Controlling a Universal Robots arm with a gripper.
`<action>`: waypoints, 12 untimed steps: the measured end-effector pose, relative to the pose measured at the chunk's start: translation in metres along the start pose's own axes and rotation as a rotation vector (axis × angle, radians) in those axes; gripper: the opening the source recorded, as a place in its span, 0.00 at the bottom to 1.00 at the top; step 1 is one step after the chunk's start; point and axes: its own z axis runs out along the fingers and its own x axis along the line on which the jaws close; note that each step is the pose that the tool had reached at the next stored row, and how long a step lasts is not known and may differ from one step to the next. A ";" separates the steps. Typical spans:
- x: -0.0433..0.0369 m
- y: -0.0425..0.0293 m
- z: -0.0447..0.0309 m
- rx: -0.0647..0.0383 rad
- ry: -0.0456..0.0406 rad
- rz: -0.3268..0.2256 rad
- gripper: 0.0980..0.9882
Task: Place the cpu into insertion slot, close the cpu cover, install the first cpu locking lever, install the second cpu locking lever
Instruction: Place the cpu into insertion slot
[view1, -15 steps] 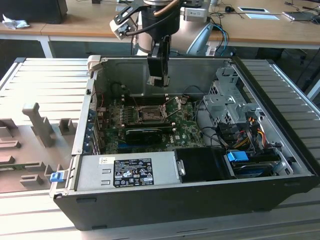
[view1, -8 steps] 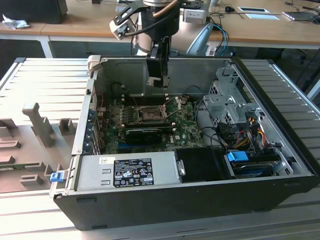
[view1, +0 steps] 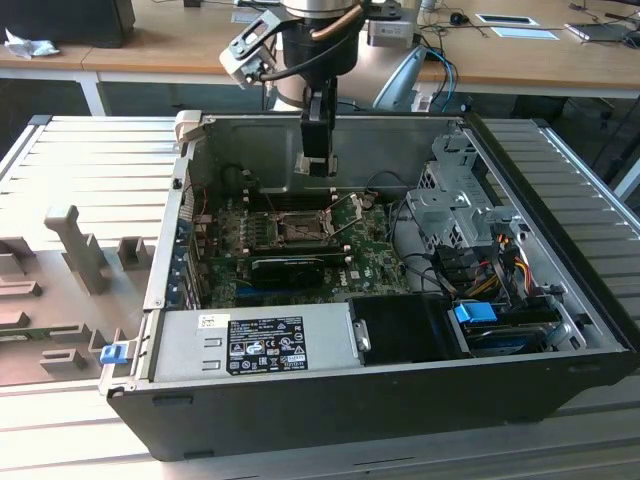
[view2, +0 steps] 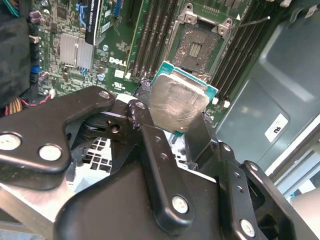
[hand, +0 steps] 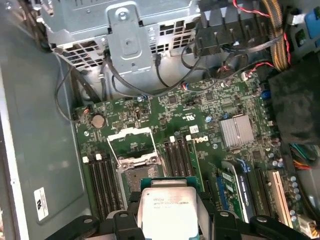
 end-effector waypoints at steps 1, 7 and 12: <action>0.0000 0.0000 0.0001 0.000 0.0010 -0.013 0.48; 0.0000 -0.0001 0.0008 0.001 0.0018 -0.026 0.48; 0.0000 -0.0001 0.0008 0.001 0.0028 -0.036 0.48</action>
